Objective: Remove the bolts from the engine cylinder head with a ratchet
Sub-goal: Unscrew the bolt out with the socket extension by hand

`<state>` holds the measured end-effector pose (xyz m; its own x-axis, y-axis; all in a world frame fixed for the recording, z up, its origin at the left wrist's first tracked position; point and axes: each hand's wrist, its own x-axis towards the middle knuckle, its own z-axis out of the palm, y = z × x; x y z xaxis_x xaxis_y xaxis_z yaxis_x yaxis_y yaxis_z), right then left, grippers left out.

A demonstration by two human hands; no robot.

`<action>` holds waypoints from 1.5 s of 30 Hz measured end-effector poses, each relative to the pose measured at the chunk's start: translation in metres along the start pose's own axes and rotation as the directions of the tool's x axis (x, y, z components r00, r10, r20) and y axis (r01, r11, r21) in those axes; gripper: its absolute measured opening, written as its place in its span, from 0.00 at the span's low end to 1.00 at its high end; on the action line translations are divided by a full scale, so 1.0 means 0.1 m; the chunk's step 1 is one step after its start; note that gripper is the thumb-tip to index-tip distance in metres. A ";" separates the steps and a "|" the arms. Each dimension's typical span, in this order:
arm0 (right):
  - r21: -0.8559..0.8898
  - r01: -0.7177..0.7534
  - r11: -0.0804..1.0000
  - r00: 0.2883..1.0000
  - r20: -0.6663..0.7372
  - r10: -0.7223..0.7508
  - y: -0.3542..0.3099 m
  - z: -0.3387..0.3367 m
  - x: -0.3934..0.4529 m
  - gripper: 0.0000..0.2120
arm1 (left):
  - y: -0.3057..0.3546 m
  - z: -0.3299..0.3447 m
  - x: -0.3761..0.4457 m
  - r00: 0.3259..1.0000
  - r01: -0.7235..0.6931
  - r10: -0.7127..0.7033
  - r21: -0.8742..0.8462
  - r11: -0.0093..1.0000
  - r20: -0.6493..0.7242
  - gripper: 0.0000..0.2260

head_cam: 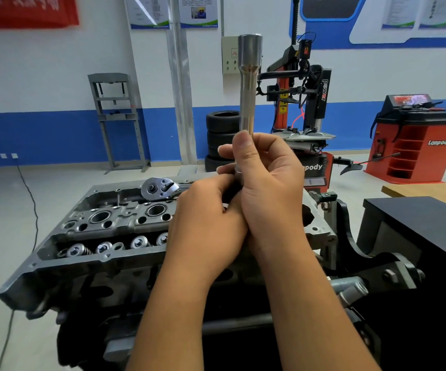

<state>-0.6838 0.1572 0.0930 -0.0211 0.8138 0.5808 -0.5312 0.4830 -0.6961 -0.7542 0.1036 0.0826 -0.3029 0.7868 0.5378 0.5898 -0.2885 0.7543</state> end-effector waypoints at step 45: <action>-0.054 -0.087 0.995 0.993 0.077 0.091 -0.03 0.00 0.01 0.14 | -0.01 -0.05 0.00 0.999 -0.032 0.024 0.184 0.982 0.044 0.12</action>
<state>-0.6827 0.1563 0.0954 -0.1349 0.8271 0.5456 -0.4809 0.4267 -0.7659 -0.7586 0.1011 0.0838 -0.2552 0.8029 0.5388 0.7271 -0.2080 0.6543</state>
